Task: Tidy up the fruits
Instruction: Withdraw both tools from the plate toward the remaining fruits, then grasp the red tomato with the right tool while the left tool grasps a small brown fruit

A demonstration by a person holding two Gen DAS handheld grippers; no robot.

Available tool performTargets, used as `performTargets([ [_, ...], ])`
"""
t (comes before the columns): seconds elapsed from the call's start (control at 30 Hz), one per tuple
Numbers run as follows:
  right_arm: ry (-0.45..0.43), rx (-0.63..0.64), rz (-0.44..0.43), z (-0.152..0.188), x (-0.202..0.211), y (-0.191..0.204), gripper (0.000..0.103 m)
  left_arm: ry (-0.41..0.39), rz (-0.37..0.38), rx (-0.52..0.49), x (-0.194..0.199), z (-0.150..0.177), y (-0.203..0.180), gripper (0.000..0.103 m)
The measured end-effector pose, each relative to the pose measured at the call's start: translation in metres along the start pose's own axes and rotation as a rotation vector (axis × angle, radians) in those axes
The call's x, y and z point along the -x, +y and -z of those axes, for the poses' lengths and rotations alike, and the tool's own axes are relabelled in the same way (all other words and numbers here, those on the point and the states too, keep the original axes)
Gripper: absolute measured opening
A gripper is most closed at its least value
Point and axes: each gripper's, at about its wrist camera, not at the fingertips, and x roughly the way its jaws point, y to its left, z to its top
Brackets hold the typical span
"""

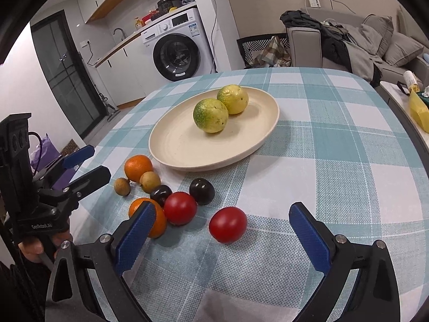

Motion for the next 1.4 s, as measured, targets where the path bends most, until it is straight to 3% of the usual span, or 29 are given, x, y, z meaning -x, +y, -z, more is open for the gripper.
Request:
performTargets([
  [0.6,0.066,-0.007,-0.027,0.003,-0.014,-0.003,0.075,-0.007,0.016,-0.009,0.000,0.000,-0.004,0.102],
  [0.77,0.068,-0.036,-0.043,0.003,-0.015,-0.008,0.067,0.004,-0.011,-0.033,-0.001,0.001,-0.001,0.102],
  [0.9,0.069,-0.043,-0.049,0.004,-0.014,-0.009,0.061,0.038,0.014,-0.022,-0.004,0.002,0.002,0.102],
  [1.4,0.068,-0.039,-0.051,0.004,-0.015,-0.008,0.058,0.160,0.011,-0.027,-0.027,0.013,0.004,0.102],
])
